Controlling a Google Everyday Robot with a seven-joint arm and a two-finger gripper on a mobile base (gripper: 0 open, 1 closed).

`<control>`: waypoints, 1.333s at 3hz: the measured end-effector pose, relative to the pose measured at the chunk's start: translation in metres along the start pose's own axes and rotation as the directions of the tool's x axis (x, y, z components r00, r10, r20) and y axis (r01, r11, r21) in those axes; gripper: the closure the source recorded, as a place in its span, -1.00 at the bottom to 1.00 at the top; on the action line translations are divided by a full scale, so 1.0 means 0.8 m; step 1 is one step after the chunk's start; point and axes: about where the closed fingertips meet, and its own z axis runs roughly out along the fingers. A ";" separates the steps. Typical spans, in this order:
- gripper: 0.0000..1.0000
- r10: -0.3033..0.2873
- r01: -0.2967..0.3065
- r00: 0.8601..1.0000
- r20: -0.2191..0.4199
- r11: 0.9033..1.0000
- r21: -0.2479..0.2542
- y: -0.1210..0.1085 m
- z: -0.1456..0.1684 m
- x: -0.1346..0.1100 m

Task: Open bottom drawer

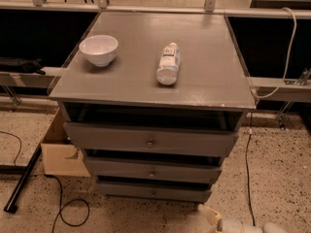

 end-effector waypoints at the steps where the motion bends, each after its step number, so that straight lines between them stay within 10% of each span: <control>1: -1.00 -0.056 0.055 0.998 0.031 0.998 0.034 -0.008 0.006 -0.003; 2: -1.00 -0.181 0.172 0.980 0.085 0.980 0.096 -0.011 0.016 -0.009; 4: -1.00 -0.430 0.388 0.882 0.192 0.895 0.221 0.001 0.013 -0.025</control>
Offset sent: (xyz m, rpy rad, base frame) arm 0.0233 0.0110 0.0069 -0.0760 -0.3504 -0.2373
